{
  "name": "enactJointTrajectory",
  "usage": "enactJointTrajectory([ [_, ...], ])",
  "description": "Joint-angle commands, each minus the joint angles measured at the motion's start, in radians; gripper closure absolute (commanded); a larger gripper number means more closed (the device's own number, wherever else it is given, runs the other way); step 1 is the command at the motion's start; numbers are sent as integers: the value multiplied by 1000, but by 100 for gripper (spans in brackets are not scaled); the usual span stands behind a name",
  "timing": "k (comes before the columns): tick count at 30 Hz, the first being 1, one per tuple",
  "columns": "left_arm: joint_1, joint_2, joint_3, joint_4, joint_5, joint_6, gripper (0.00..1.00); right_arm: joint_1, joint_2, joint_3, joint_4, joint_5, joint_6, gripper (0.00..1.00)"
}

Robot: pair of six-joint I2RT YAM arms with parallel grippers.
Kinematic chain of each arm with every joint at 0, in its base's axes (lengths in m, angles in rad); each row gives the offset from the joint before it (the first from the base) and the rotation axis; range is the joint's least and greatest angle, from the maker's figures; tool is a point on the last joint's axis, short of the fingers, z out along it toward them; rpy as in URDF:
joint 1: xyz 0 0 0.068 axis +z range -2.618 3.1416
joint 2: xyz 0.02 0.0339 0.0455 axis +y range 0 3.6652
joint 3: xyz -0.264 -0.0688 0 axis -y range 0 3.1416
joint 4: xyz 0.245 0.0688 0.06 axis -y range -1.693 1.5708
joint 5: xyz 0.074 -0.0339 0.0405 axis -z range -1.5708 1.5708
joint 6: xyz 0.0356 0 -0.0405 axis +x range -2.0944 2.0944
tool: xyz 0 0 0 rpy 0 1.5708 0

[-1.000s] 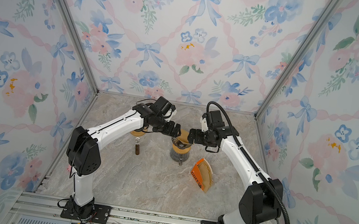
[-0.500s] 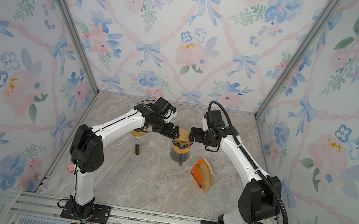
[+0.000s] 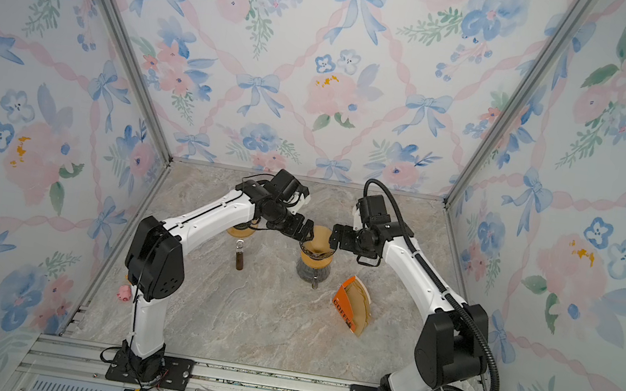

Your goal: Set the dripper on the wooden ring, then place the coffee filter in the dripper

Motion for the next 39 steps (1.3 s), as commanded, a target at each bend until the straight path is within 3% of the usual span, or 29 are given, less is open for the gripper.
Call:
enactJointTrajectory([
  [1,1,27,22,-13,4,22,2,-12,-37,-8,35,-86,5,4],
  [6,0,33,23,-13,1,21,2,9,-6,8,3,-109,-7,4],
  [24,-1,49,32,-14,-4,22,2,34,49,35,-100,92,-14,4],
  [32,-2,52,34,-13,-5,22,2,34,18,37,-30,-83,3,4],
  [39,-1,54,35,-12,-7,22,2,48,37,32,-37,-110,-1,4],
])
